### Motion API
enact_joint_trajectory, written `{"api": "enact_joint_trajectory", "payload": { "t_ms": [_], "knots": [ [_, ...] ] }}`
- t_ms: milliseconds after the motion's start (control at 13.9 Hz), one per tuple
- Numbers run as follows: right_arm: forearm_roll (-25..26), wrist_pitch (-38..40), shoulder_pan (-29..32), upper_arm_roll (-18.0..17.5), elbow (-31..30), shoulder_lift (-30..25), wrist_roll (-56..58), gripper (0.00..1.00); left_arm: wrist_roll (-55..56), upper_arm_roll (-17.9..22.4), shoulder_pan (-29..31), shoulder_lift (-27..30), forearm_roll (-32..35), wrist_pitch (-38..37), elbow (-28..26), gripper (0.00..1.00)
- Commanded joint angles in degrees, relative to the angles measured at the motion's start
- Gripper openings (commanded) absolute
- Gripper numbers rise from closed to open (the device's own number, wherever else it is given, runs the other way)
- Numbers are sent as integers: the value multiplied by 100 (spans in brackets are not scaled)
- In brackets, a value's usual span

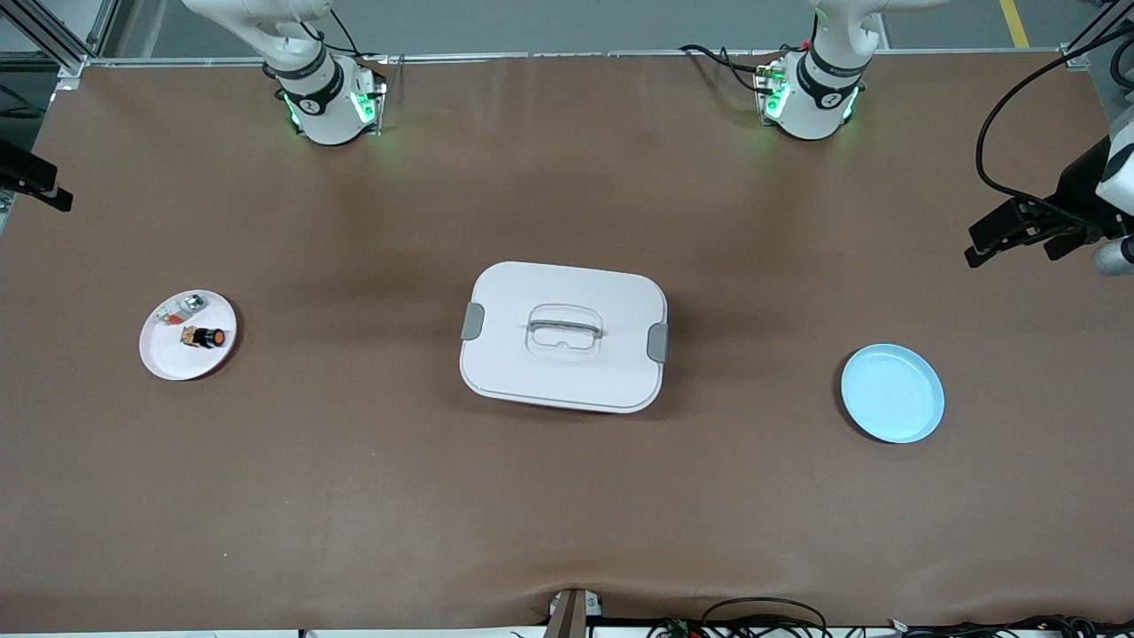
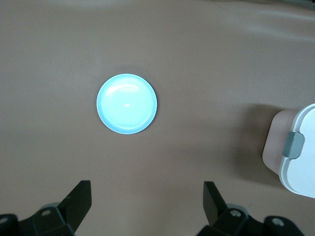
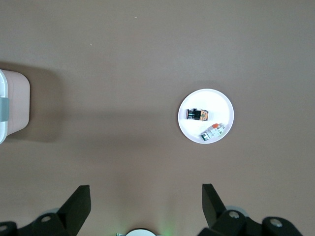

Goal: Transfer orange switch to right arm and place

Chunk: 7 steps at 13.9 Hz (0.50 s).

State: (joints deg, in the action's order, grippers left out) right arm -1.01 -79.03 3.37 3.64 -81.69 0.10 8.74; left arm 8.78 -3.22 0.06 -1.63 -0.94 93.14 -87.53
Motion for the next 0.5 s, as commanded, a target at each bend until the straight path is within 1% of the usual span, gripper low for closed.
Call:
{"api": "enact_joint_trajectory", "payload": {
  "t_ms": [0, 144, 431],
  "knots": [
    [-22, -113, 24, -92, -339, -274, -92, 100, -60, 14, -23, -48, 103, -129, 140, 100],
    [22, -104, -196, -39, -330, -283, -92, 100, -60, 6, -32, -48, 103, -129, 139, 100],
    [22, -113, -188, -48, -365, -309, -92, 100, -52, 6, -32, -48, 103, -129, 148, 100]
  ]
}}
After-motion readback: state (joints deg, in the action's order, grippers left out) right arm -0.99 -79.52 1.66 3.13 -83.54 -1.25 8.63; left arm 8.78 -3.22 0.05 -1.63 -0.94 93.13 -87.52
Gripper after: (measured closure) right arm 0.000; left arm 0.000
